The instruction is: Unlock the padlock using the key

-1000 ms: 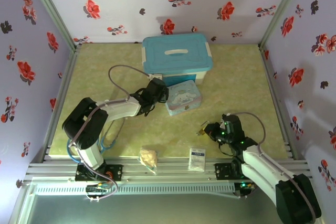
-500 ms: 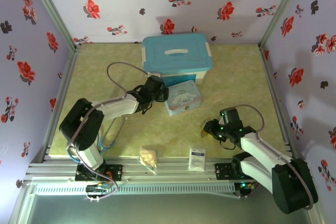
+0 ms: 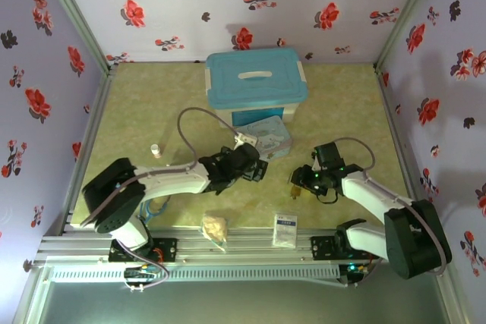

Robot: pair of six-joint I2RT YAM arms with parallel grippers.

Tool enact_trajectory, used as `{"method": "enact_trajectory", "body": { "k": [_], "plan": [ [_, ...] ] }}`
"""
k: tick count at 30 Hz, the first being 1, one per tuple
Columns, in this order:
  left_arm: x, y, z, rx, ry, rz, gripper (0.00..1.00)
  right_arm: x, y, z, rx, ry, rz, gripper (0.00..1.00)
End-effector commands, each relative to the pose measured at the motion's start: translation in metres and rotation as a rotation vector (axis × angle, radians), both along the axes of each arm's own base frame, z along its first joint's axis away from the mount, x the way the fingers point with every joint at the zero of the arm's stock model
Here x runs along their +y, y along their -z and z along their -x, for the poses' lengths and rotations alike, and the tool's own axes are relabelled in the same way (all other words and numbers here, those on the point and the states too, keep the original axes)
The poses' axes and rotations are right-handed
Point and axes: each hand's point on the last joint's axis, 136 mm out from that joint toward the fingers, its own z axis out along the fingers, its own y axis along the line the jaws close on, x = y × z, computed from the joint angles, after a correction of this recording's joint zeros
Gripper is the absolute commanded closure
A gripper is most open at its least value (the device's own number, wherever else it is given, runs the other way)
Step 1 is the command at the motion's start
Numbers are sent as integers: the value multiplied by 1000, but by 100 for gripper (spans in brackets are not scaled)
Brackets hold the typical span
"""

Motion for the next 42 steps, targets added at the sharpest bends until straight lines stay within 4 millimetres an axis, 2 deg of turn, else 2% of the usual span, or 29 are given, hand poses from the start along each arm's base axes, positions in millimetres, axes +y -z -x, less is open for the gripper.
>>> {"method": "enact_trajectory", "body": {
  "k": [1, 5, 11, 15, 20, 22, 25, 29, 31, 36, 38, 42],
  "plan": [
    [31, 27, -7, 3, -163, -77, 0, -11, -7, -24, -96, 18, 75, 53],
    [43, 31, -13, -13, -241, -61, 0, -9, -7, -23, -97, 2, 64, 53],
    [69, 56, -30, 38, -323, 30, 0, -10, -7, -17, -82, -31, 80, 51],
    [69, 55, -40, 56, -322, 59, 0, -5, -14, -9, -74, -64, 88, 49],
    [75, 57, -41, 62, -345, 66, 0, -6, -22, 1, -93, -89, 152, 46],
    [81, 64, -42, 94, -367, 123, 0, -6, -23, 2, -99, -91, 154, 46],
    [85, 64, -47, 103, -390, 204, 0, -6, -24, 2, -106, -93, 154, 46],
    [87, 47, -46, 74, -380, 218, 0, -7, -31, -8, -151, -83, 171, 41],
    [95, 33, -46, 45, -388, 215, 0, -10, -36, -16, -174, -80, 198, 34],
    [134, -17, -44, -25, -427, 217, 0, -21, -59, -49, -246, -38, 262, 19],
    [154, -44, -43, -65, -437, 216, 0, -28, -75, -68, -308, 0, 279, 1],
    [194, -96, -47, -240, -442, 172, 0, -51, -107, -107, -429, 51, 381, 1]
  ]
}}
